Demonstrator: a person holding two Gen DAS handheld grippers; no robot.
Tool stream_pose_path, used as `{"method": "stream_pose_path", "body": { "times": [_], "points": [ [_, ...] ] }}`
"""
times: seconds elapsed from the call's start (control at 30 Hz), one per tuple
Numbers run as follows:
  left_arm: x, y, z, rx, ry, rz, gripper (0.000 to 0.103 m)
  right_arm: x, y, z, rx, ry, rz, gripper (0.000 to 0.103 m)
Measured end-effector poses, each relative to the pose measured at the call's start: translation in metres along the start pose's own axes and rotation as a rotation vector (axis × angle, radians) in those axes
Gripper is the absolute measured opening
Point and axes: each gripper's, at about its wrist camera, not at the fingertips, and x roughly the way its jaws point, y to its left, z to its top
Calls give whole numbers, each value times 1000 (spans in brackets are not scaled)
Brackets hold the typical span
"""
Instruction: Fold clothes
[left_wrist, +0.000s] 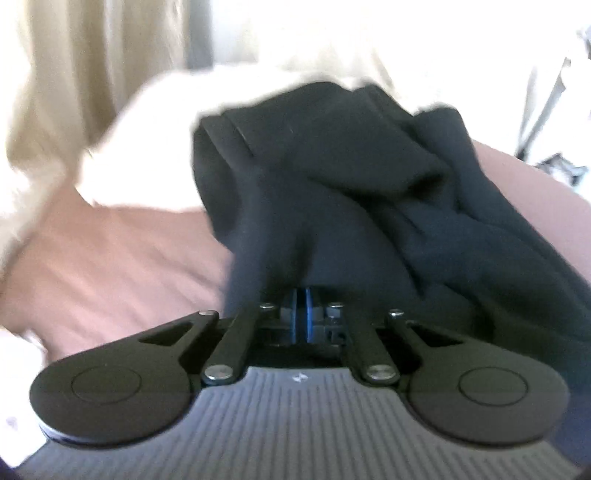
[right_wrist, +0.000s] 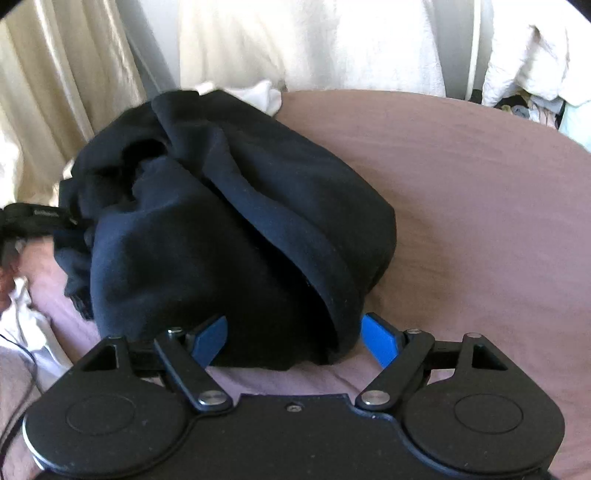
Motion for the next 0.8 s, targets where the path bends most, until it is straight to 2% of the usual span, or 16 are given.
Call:
{"method": "stream_pose_path", "body": {
  "times": [0.07, 0.17, 0.23, 0.3, 0.33, 0.4, 0.47, 0.53, 0.57, 0.6, 0.63, 0.67, 0.7, 0.73, 0.77, 0.8],
  "points": [
    [1, 6, 4, -37, 2, 5, 6, -5, 13, 13, -103, 63, -91, 84],
    [10, 14, 0, -124, 59, -40, 11, -10, 37, 36, -313, 155, -186, 84],
    [15, 21, -1, -182, 106, -79, 20, -9, 50, 49, -415, 182, -185, 84],
    [15, 29, -2, -242, 128, -147, 43, -3, 58, 59, -474, 170, -147, 85],
    [14, 31, -3, -266, 136, -179, 49, 1, 61, 62, -492, 152, -129, 85],
    [13, 32, -6, -303, 156, -242, 65, 19, 57, 70, -491, 81, -121, 85],
    [17, 27, -8, -300, 167, -285, 72, 44, 48, 78, -454, 15, -145, 85],
    [16, 21, -13, -243, 196, -305, 79, 77, 33, 85, -377, 0, -206, 83],
    [28, 9, -15, -194, 214, -288, 86, 91, 24, 90, -317, 26, -247, 82],
    [42, -4, -21, -132, 225, -246, 94, 104, 15, 95, -256, 55, -270, 78],
    [44, -17, -24, -75, 222, -201, 97, 110, 8, 100, -206, 90, -251, 61],
    [43, -32, -26, -6, 204, -153, 97, 113, 6, 105, -213, 120, -235, 48],
    [39, -41, -28, 38, 175, -126, 88, 111, 8, 110, -252, 127, -246, 32],
    [33, -47, -29, 78, 149, -130, 72, 104, 11, 114, -297, 97, -275, 24],
    [25, -53, -29, 118, 118, -127, 21, 96, 12, 118, -329, 65, -304, 19],
    [9, -57, -30, 156, 63, -92, 7, 85, 9, 123, -330, 25, -337, 14]
  ]
}}
